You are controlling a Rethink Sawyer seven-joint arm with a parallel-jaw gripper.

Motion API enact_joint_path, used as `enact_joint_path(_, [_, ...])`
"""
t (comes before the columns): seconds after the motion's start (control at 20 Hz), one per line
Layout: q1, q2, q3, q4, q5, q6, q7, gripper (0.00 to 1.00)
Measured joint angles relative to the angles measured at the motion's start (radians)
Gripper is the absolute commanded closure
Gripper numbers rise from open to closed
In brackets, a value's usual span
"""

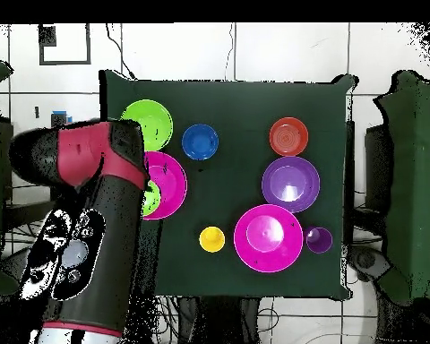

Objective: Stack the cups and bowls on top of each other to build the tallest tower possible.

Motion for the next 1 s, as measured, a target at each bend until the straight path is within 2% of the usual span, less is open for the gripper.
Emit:
enact_joint_path(0.1, [-0.035, -0.029, 0.004, 0.045, -0.031, -0.059, -0.018, 0.00])
enact_joint_path(0.2, [-0.111, -0.074, 0.020, 0.114, -0.076, -0.142, -0.066, 0.00])
enact_joint_path(0.3, [-0.157, -0.095, 0.035, 0.147, -0.090, -0.179, -0.097, 0.00])
enact_joint_path(0.4, [-0.249, -0.128, 0.067, 0.202, -0.113, -0.236, -0.161, 0.00])
enact_joint_path(0.5, [-0.290, -0.140, 0.081, 0.224, -0.122, -0.257, -0.191, 0.00])
enact_joint_path(0.8, [-0.491, -0.192, 0.185, 0.359, -0.129, -0.317, -0.309, 0.00])
enact_joint_path(1.0, [-0.557, -0.207, 0.239, 0.435, -0.124, -0.326, -0.314, 0.00])
